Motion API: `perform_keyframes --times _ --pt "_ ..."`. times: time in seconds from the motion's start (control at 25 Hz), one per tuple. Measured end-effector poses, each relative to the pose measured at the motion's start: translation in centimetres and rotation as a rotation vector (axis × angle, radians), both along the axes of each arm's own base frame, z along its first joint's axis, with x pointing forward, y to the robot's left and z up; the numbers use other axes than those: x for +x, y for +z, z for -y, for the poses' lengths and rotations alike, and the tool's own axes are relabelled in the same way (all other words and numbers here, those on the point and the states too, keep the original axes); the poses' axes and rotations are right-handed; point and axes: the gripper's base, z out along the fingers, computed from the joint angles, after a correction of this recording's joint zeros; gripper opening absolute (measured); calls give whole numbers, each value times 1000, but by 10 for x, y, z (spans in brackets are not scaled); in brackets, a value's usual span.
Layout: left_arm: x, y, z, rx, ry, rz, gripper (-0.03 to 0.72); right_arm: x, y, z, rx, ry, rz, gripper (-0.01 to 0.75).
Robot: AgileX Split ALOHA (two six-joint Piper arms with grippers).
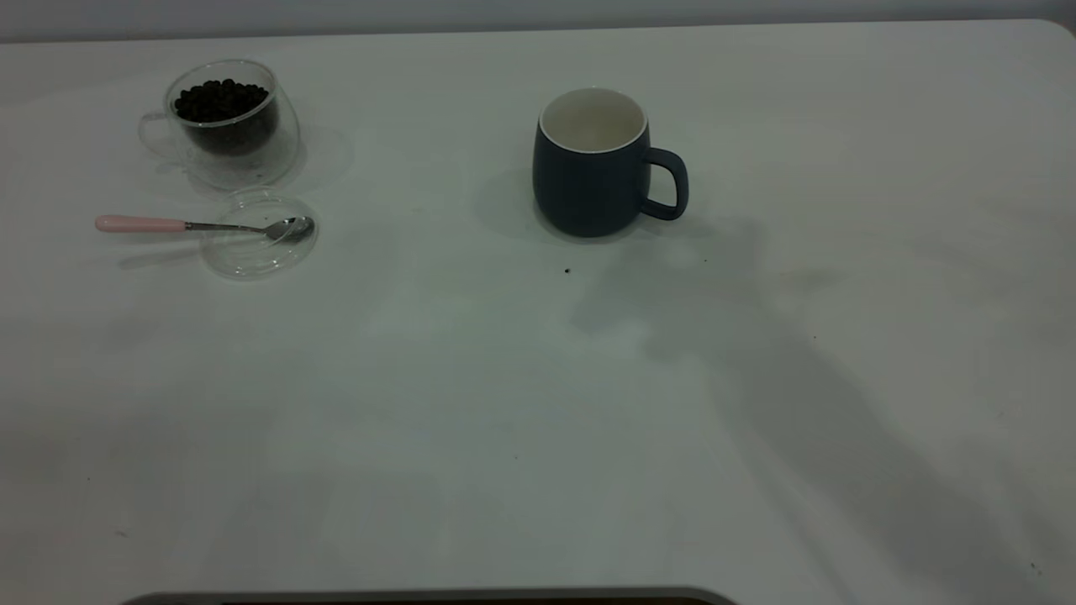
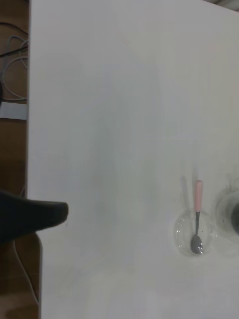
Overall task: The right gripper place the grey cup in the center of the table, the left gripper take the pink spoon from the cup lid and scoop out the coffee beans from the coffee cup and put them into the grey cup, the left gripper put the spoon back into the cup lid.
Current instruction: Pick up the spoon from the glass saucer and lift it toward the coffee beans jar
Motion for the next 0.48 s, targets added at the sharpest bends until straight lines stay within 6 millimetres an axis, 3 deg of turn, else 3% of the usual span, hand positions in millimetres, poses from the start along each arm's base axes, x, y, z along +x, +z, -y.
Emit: perform_keyframes --times 0.08,0.24,0.36,0.48 --pt "0 0 0 0 0 0 582 -29 34 21 25 -80 -34 592" --pt "0 0 0 1 -1 0 582 -87 76 63 72 -266 -134 592" --pt "0 0 0 1 -1 0 582 -121 94 88 91 -354 -182 592" --pt "0 0 0 1 -1 0 582 -143 104 99 144 -365 -183 592"
